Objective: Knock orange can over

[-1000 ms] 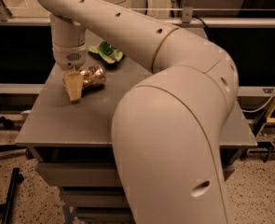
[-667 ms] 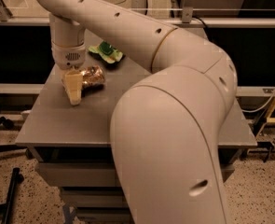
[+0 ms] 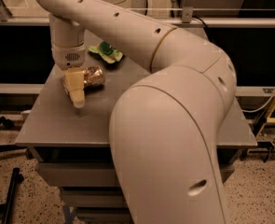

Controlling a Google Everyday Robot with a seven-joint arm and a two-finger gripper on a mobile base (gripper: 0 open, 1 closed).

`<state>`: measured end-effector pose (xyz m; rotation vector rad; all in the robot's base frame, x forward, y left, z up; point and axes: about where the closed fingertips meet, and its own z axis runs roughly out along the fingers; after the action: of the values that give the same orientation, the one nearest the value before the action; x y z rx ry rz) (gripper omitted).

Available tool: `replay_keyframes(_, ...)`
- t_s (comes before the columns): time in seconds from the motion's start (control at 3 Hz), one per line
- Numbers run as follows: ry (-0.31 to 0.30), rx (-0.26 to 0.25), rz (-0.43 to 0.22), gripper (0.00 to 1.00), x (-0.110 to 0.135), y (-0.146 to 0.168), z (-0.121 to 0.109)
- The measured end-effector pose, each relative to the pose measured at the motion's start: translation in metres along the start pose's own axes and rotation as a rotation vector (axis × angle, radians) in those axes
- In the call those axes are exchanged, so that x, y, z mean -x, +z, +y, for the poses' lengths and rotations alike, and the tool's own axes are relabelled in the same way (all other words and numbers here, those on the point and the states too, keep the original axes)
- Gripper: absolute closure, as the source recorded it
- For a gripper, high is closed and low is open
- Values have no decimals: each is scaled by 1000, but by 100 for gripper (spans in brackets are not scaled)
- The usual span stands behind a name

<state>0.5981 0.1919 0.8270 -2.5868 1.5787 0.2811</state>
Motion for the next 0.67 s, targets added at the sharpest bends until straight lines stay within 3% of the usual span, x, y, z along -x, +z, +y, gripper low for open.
replay_keyframes(0.33, 34, -26, 5, 0, -15, -1, 5)
replay_keyframes(0.67, 107, -58, 29, 0, -49, -8, 20)
